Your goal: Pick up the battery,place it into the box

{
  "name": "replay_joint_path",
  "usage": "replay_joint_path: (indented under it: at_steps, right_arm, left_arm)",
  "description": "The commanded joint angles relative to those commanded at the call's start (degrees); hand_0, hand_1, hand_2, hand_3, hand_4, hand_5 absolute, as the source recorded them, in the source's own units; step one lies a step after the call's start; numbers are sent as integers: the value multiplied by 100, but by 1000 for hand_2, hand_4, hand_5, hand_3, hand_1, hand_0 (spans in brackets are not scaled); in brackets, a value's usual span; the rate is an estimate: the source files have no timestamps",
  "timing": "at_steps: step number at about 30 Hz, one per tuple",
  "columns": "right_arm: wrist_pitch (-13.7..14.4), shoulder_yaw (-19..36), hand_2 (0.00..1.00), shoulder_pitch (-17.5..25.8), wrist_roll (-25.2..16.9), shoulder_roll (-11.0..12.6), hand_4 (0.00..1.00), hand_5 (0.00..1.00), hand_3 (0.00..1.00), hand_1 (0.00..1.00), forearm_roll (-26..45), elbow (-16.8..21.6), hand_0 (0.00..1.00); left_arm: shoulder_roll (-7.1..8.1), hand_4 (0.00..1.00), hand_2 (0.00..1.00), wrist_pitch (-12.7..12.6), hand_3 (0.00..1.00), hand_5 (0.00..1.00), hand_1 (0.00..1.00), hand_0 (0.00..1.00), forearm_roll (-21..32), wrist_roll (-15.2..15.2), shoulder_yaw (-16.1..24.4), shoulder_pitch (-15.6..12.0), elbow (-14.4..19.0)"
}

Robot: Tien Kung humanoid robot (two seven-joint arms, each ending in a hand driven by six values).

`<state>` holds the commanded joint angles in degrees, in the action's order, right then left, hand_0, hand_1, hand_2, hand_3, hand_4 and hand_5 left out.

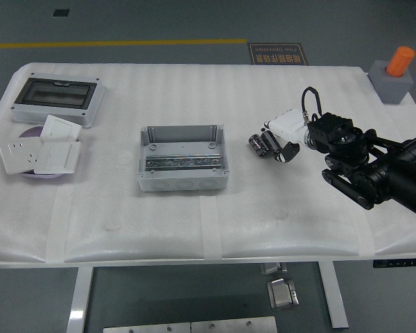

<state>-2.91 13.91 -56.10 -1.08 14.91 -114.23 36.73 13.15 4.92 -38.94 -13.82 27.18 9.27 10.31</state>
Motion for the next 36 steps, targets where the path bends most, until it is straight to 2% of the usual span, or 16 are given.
replay_joint_path:
  at_steps: [20, 21, 26, 27, 32, 33, 36]
  right_arm:
    - [113, 46, 755, 19, -32, -39, 725, 279, 854, 682, 68, -56, 824]
    - [128, 45, 737, 22, -32, -40, 693, 263, 785, 679, 79, -56, 823]
    - [186, 40, 737, 46, -44, -46, 693, 263, 785, 679, 95, -55, 823]
    - [195, 40, 693, 53, -47, -46, 523, 202, 702, 669, 95, -54, 808]
    - [228, 37, 693, 83, -55, -46, 523, 202, 702, 669, 103, -58, 808]
    - [231, 39, 671, 88, -57, -46, 472, 179, 679, 660, 106, -56, 796]
    - [250, 31, 671, 96, -53, -45, 472, 179, 679, 660, 128, -47, 796]
  left_arm:
    - [-40, 453, 383, 6, 491, 295, 579, 460, -98, -7, 67, 7, 0]
    - [-41, 453, 383, 6, 490, 296, 579, 460, -91, -6, 60, 6, 0]
    - [-47, 453, 383, 5, 490, 296, 579, 460, -86, -4, 58, -2, 0]
    - [-48, 454, 383, 4, 492, 295, 580, 460, -96, -5, 68, -4, 0]
    - [-50, 454, 383, 2, 492, 295, 580, 460, -96, -1, 65, -7, 0]
    - [-50, 454, 383, 1, 491, 296, 580, 460, -101, -1, 70, -7, 0]
    - [-52, 454, 383, -1, 491, 296, 580, 460, -102, 2, 69, -7, 0]
